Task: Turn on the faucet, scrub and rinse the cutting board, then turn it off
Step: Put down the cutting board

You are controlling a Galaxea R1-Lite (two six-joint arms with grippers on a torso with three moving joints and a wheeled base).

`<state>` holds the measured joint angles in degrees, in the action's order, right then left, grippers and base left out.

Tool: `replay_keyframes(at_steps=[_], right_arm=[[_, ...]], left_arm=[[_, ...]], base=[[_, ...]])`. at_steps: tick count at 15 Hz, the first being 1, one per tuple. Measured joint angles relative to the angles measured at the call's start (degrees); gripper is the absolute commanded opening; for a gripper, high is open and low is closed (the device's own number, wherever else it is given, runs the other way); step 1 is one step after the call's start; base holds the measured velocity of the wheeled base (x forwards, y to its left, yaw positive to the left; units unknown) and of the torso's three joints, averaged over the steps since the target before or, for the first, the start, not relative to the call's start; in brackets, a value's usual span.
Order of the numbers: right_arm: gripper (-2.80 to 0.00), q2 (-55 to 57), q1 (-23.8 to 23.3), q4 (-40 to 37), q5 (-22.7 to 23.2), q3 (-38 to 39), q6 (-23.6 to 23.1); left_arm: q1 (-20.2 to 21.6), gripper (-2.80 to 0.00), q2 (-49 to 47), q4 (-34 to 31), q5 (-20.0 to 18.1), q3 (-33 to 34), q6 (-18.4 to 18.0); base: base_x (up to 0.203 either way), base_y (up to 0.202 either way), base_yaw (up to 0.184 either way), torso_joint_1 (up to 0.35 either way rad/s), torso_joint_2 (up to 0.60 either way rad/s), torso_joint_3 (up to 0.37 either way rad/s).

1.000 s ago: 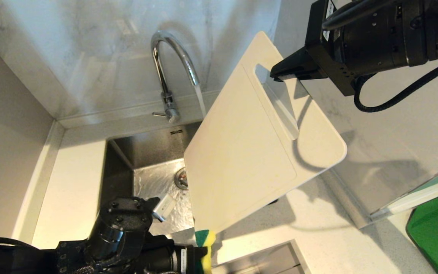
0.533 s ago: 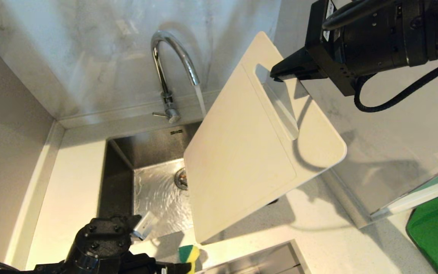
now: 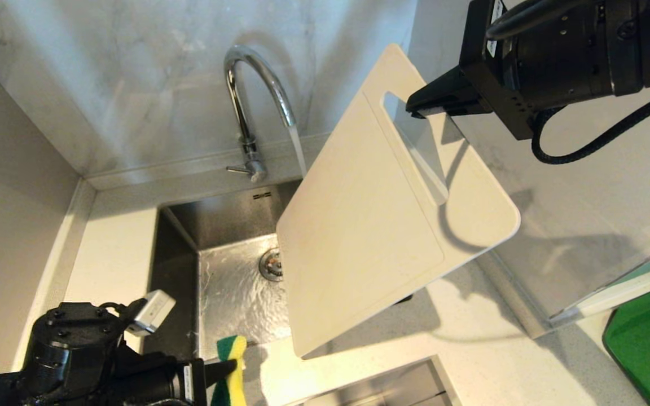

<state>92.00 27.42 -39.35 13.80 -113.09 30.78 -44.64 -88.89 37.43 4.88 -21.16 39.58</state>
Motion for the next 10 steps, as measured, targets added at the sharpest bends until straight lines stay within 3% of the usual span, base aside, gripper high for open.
replay_keyframes(at_steps=[3, 7, 10], right_arm=[[-2.8, -0.6, -0.1, -0.1, -0.1, 0.0, 1.2], [-2.8, -1.7, -1.0, -0.3, -0.1, 0.5, 1.3], [-2.8, -3.1, -2.2, -1.2, -0.2, 1.7, 2.7]], left_arm=[[3.3, -2.8, 4.0, -3.3, 0.1, 0.3, -3.6], [12.5, -2.8, 6.6, -6.6, 0.1, 0.3, -10.2], [15.7, -2.8, 7.7, -6.8, -0.1, 0.5, -10.9]], base=[[0.0, 0.0, 0.0, 0.0, 0.0, 0.0], [0.0, 0.0, 0.0, 0.0, 0.0, 0.0], [0.0, 0.0, 0.0, 0.0, 0.0, 0.0]])
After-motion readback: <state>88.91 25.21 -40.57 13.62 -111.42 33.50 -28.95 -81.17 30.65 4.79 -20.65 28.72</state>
